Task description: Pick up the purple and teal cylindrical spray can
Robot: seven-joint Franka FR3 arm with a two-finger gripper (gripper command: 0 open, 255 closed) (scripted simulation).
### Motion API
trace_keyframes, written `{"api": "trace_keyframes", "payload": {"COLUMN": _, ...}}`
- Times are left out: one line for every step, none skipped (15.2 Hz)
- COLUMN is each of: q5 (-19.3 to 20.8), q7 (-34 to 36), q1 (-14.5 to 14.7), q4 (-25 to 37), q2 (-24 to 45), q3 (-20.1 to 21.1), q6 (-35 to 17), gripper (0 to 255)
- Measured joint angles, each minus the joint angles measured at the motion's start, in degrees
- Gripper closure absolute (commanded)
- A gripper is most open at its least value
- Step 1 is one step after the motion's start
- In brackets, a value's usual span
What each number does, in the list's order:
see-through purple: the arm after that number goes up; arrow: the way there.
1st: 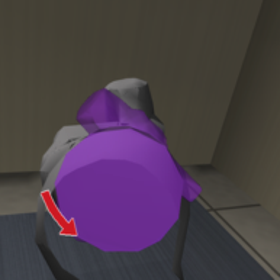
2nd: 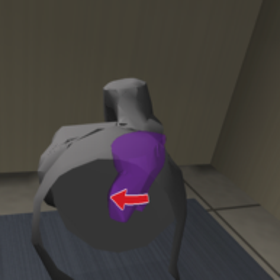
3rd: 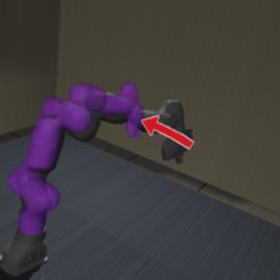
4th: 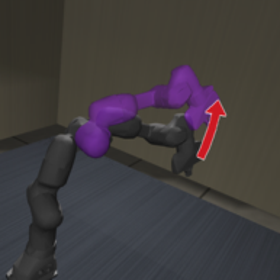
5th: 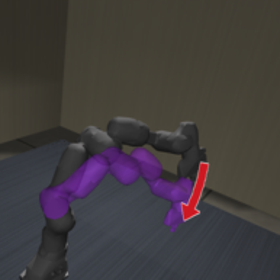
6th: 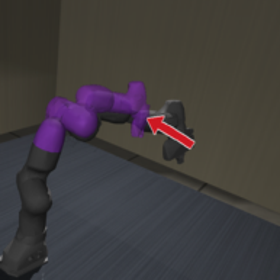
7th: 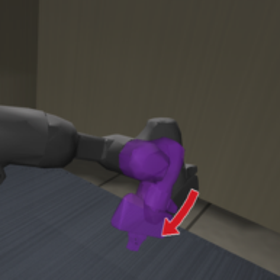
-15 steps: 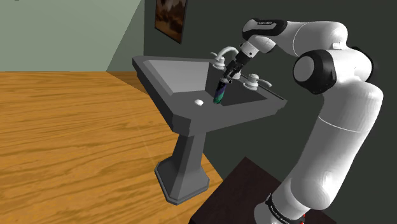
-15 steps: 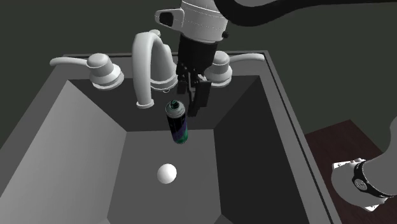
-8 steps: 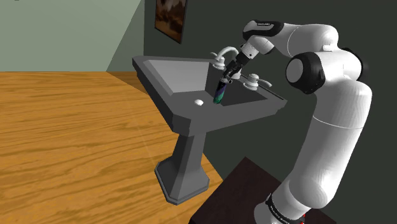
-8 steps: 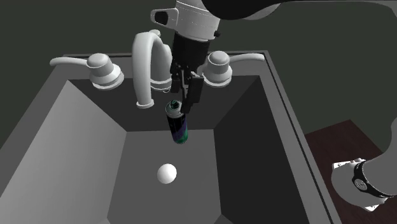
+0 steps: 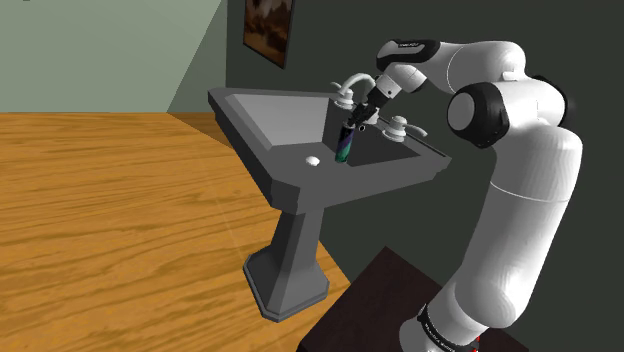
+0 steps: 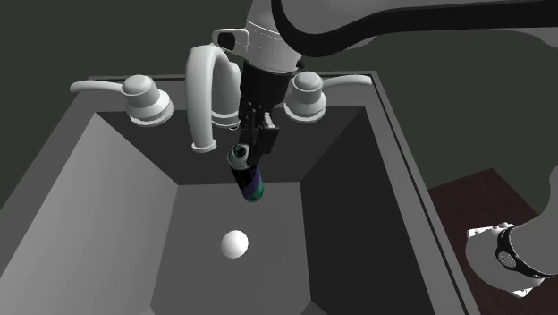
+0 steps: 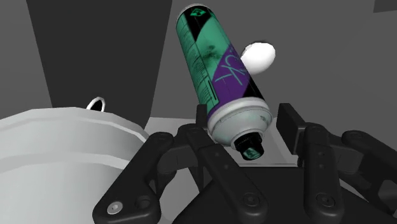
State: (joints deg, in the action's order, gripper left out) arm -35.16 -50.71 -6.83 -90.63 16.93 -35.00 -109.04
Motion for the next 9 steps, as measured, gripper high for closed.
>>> {"api": "trace_keyframes", "payload": {"q5": 0.1, "q7": 0.1, "q1": 0.1, "q4": -0.1, "q2": 0.0, "q3": 0.0, "q6": -0.3, "gripper": 255}}
{"api": "trace_keyframes", "payload": {"q5": 0.1, "q7": 0.0, "q1": 0.2, "q4": -0.3, "q2": -0.1, "q3": -0.1, "q6": -0.5, "gripper": 255}}
{"api": "trace_keyframes", "payload": {"q5": 0.3, "q7": 0.3, "q1": 0.3, "q4": -0.4, "q2": -0.2, "q3": -0.1, "q6": -0.8, "gripper": 255}}
{"api": "trace_keyframes", "payload": {"q5": 0.4, "q7": 0.5, "q1": 0.4, "q4": -0.5, "q2": -0.2, "q3": -0.1, "q6": -0.8, "gripper": 255}}
{"api": "trace_keyframes", "payload": {"q5": 0.5, "q7": 0.5, "q1": 0.3, "q4": -0.1, "q2": 0.0, "q3": -0.2, "q6": -0.2, "gripper": 255}}
{"api": "trace_keyframes", "payload": {"q5": 0.3, "q7": 0.2, "q1": 0.0, "q4": 0.3, "q2": 0.2, "q3": -0.1, "q6": 0.3, "gripper": 255}}
{"api": "trace_keyframes", "payload": {"q5": 0.2, "q7": 0.1, "q1": -0.3, "q4": 0.9, "q2": 0.6, "q3": -0.1, "q6": 1.1, "gripper": 255}}
{"api": "trace_keyframes", "payload": {"q5": 0.2, "q7": 0.3, "q1": -0.4, "q4": 1.5, "q2": 0.8, "q3": -0.2, "q6": 1.8, "gripper": 255}}
{"api": "trace_keyframes", "payload": {"q5": 0.2, "q7": 0.5, "q1": -0.6, "q4": 2.1, "q2": 1.1, "q3": -0.2, "q6": 2.6, "gripper": 255}}
